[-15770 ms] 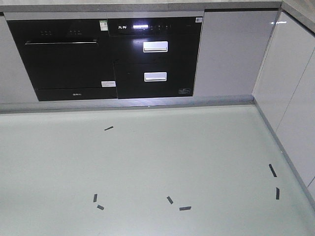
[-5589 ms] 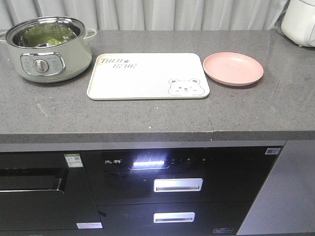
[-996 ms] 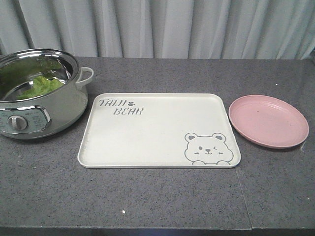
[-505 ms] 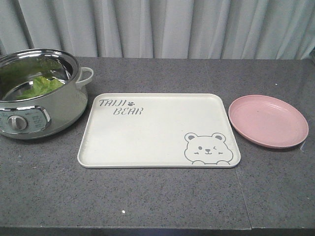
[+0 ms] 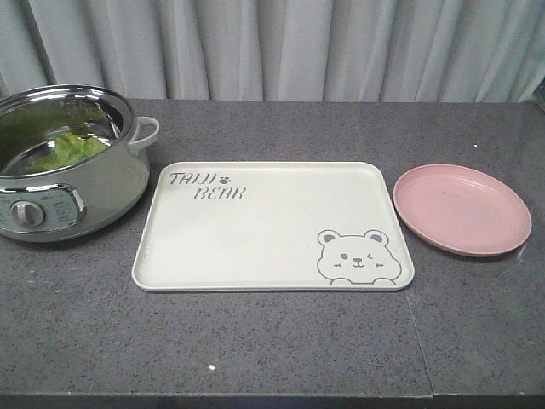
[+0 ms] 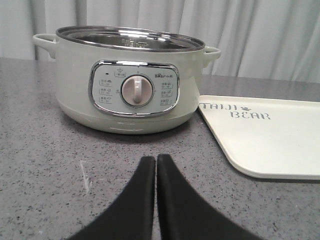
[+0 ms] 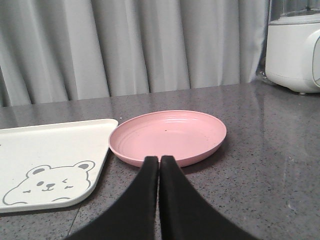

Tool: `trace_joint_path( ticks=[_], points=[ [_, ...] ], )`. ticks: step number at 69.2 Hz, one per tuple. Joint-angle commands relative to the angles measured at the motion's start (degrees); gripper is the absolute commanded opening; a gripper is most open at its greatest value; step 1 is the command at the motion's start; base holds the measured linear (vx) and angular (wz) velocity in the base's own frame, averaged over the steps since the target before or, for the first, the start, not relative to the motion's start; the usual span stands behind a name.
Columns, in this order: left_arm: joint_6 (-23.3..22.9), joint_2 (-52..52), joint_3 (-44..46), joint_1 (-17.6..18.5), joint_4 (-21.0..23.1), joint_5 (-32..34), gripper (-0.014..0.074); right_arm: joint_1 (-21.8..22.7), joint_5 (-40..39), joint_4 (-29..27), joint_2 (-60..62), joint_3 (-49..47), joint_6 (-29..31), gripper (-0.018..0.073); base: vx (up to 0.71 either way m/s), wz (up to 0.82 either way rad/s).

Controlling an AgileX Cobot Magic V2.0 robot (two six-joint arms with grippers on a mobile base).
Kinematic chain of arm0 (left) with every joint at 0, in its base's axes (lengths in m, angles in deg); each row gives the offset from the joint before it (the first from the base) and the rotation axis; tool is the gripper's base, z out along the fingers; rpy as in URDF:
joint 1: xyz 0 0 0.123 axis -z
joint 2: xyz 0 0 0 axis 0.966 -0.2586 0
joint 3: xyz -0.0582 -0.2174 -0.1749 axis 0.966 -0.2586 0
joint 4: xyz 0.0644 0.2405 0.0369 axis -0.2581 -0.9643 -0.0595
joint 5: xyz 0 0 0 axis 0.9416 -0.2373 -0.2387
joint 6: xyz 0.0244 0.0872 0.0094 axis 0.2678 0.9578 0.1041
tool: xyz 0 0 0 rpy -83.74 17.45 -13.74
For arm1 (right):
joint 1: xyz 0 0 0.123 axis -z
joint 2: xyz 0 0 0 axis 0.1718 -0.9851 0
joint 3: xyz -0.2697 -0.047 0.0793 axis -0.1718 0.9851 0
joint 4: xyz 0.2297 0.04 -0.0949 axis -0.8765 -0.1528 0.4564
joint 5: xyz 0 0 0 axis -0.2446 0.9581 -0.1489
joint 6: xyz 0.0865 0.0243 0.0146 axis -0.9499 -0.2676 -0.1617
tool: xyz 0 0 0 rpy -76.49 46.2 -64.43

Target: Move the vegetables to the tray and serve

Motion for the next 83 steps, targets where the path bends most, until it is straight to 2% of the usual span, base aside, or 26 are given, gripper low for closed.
trace_joint_path(
  ticks=[1,64,71,77,83],
  points=[
    [-0.24,-0.49,-1.19,0.07,0.00,4.72,-0.0006,0.28,-4.39,0.30,0.25,0.79,0.64,-0.0002,0.00,0.00],
    [-0.24,-0.49,-1.19,0.07,0.00,4.72,-0.0006,0.28,-4.58,0.30,0.25,0.79,0.64,-0.0002,0.00,0.00],
    [-0.24,-0.49,-1.19,0.07,0.00,4.77,-0.0006,0.28,-6.54,-0.24,0.25,0.79,-0.08,-0.0002,0.00,0.00],
    [-1.65,-0.49,-1.19,0.07,0.00,4.82,-0.0006,0.28,-9.36,-3.81,0.25,0.79,-4.23,-0.0002,0.00,0.00],
    [-5.91,-0.49,-1.19,0.07,3.04,5.26,-0.0006,0.28,-10.96,-5.58,0.25,0.79,-6.04,-0.0002,0.00,0.00]
  ],
)
